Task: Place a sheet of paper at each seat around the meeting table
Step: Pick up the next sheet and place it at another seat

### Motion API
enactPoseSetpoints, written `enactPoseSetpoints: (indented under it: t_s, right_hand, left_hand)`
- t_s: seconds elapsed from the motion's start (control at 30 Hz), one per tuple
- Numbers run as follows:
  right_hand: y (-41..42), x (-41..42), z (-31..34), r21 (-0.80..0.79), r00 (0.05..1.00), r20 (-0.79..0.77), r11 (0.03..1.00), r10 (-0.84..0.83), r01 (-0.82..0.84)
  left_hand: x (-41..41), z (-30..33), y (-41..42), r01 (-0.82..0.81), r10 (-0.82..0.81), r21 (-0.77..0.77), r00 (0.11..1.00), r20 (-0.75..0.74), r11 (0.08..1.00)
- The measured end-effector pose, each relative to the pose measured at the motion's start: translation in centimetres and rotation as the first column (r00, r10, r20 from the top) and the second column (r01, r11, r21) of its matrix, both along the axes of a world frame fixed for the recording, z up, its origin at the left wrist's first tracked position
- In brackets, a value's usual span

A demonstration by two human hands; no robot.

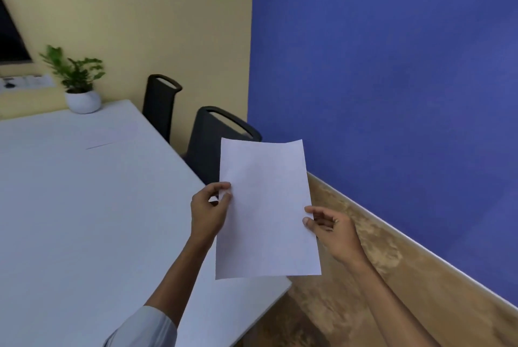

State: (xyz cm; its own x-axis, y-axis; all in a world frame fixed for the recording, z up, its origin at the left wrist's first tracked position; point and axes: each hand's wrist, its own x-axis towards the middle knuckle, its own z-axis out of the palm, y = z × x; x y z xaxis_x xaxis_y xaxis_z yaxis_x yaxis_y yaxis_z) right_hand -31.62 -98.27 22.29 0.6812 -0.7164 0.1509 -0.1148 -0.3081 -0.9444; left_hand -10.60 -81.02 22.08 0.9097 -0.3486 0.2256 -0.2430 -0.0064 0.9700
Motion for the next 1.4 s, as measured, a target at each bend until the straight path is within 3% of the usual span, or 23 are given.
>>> enactPoseSetpoints:
  t_s: [0.37, 0.63, 0.77, 1.03, 1.2, 1.27, 1.4]
  right_hand:
    - [-22.7, 6.5, 2.3, -0.009, 1.000, -0.016, 1.000, 0.016, -0.016]
    - [-36.3, 18.4, 2.7, -0.057, 0.968, -0.015, 0.967, 0.250, -0.250]
    - [-41.0, 26.3, 4.1, -0.070, 0.912, -0.014, 0.910, 0.409, -0.409]
    - [-41.8, 41.9, 6.7, -0.116, 0.716, -0.036, 0.708, 0.698, -0.696]
    - [-35.7, 53.8, 6.8, -0.172, 0.485, -0.087, 0.467, 0.870, -0.867]
    - [-33.4, 56.8, 7.1, -0.205, 0.439, -0.088, 0.415, 0.894, -0.886]
    - [-26.7, 64.6, 7.1, -0.265, 0.246, -0.153, 0.200, 0.957, -0.943]
  left_hand:
    - [5.1, 1.7, -21.9, -0.035, 0.035, -0.006, 0.999, 0.004, 0.999]
    - [11.9, 2.7, -30.3, -0.225, 0.225, -0.004, 0.974, 0.037, 0.974]
    - [15.2, 4.1, -32.5, -0.399, 0.400, -0.036, 0.916, 0.022, 0.916]
    - [18.9, 6.1, -30.6, -0.658, 0.655, -0.038, 0.752, -0.074, 0.752]
    - [22.9, 5.4, -25.7, -0.797, 0.796, 0.006, 0.602, -0.057, 0.604]
    - [24.1, 5.8, -23.9, -0.807, 0.806, 0.009, 0.590, -0.058, 0.591]
    - [27.4, 4.7, -19.7, -0.868, 0.864, -0.003, 0.494, -0.097, 0.496]
